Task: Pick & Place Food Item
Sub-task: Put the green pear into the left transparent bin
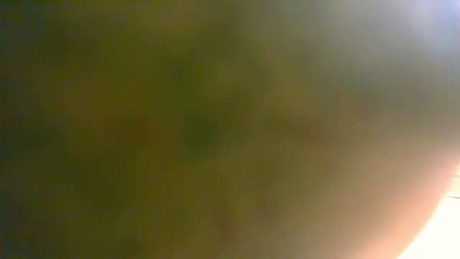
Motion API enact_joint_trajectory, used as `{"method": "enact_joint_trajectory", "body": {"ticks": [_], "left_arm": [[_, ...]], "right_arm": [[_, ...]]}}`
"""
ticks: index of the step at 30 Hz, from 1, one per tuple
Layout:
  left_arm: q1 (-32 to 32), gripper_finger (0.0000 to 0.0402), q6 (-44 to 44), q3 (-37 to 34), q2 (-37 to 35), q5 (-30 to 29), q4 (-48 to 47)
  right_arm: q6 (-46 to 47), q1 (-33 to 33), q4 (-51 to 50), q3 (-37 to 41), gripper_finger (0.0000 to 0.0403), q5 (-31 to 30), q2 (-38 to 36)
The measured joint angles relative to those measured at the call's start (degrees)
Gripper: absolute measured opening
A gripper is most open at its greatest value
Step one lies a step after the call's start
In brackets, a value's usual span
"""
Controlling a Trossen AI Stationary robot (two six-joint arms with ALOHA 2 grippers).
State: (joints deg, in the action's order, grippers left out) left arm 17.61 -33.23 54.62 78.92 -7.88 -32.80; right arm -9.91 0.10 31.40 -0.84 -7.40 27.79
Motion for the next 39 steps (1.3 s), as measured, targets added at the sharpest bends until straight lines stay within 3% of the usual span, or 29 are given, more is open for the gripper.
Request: {"method": "enact_joint_trajectory", "body": {"ticks": [6,12,16,18,22,26,29,33,39], "left_arm": [[0.0,0.0034,9.8,5.2,-3.7,4.9,-4.5],[-1.2,0.0035,10.3,10.7,-8.6,11.2,-9.5],[-3.4,0.0035,13.0,13.5,-13.4,11.9,-8.5],[-5.4,0.0035,16.5,13.0,-16.5,9.2,-7.4],[-10.5,0.0035,18.3,8.2,-23.0,-2.2,-7.3],[-14.3,0.0035,11.0,-1.3,-29.0,-10.8,-4.7],[-17.2,0.0035,11.9,-9.1,-33.2,-10.6,-1.4],[-19.7,0.0035,15.3,-18.2,-38.7,-9.9,9.9],[-20.9,0.0035,24.5,-28.1,-47.5,-5.0,19.1]], "right_arm": [[0.0,0.0,0.0,0.0,0.0199,0.0,0.0],[0.0,0.0,0.0,0.0,0.0199,0.0,0.0],[0.0,0.0,0.0,0.0,0.0199,0.0,0.0],[0.0,0.0,0.0,0.0,0.0199,0.0,0.0],[0.0,0.0,0.0,0.0,0.0199,0.0,0.0],[0.0,0.0,0.0,0.0,0.0199,0.0,0.0],[0.0,0.0,0.0,0.0,0.0199,0.0,0.0],[0.0,0.0,0.0,0.0,0.0199,0.0,0.0],[0.0,0.0,0.0,0.0,0.0199,0.0,0.0]]}}
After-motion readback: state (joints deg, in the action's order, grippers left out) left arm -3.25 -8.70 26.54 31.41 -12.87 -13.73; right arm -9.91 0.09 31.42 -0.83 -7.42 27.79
